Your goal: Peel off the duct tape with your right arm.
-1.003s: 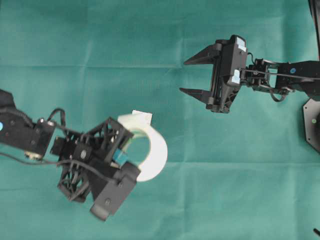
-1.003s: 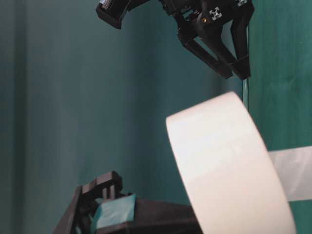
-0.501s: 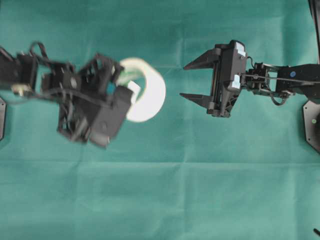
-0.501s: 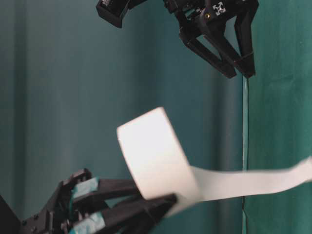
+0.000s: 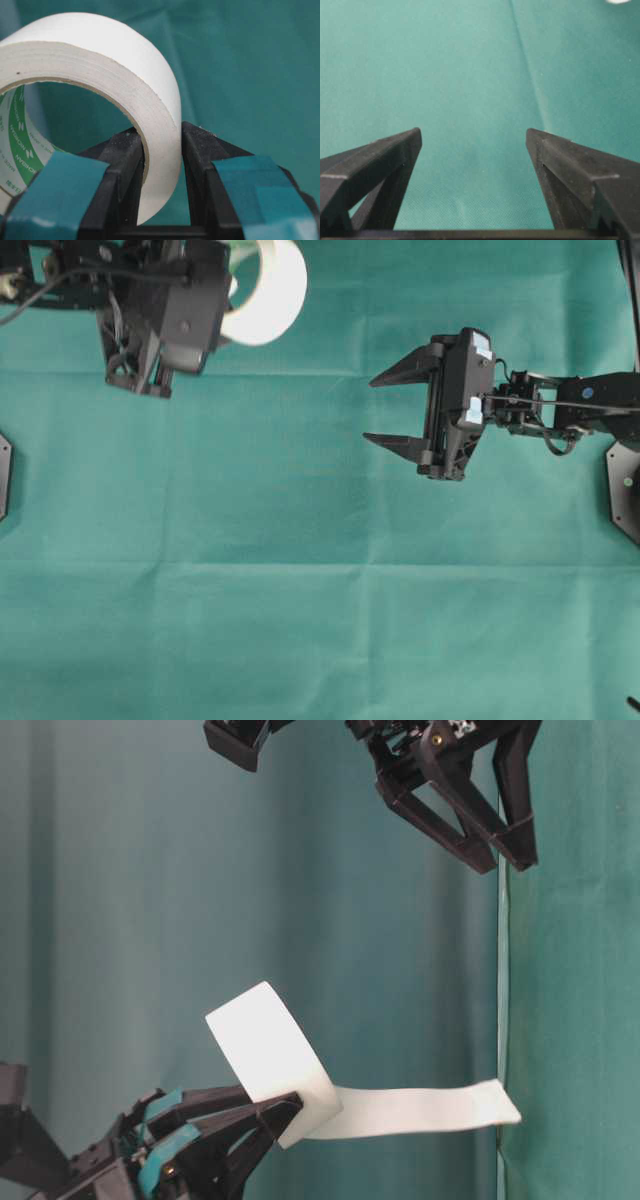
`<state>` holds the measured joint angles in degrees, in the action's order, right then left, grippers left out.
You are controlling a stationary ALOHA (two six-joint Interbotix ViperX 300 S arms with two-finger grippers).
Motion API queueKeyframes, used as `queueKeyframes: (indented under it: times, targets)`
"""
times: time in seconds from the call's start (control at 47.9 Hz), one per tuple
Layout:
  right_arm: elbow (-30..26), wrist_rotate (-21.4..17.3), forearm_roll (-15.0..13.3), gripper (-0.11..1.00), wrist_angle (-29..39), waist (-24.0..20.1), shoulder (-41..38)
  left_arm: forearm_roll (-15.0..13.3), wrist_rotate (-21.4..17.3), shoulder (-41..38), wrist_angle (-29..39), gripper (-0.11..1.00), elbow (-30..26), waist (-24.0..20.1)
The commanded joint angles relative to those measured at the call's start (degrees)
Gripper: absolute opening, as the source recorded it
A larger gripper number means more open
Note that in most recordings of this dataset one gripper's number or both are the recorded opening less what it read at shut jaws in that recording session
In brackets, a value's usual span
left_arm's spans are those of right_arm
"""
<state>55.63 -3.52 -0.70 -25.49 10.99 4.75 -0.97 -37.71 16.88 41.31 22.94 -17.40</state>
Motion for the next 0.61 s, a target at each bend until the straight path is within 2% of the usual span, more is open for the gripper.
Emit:
queueKeyframes:
  times: [0.0,0.272,0.585]
  targets:
    - [-0.3,-0.1,0.2,0.75,-0.4,-0.3,0.4,0.1,-0.1,0.5,-1.2,0.20,-0.4,-0.8]
    - [-0.3,-0.1,0.2,0.75,-0.4,-0.4,0.4,-0.2,0.6,-3.3,-2.8,0.20,1.3,1.0]
    - [-0.3,0.0,0.2,0.75,-0.5,-0.4,0.4,-0.2,2.8,-6.9,-7.2,0.20,1.5,7.8]
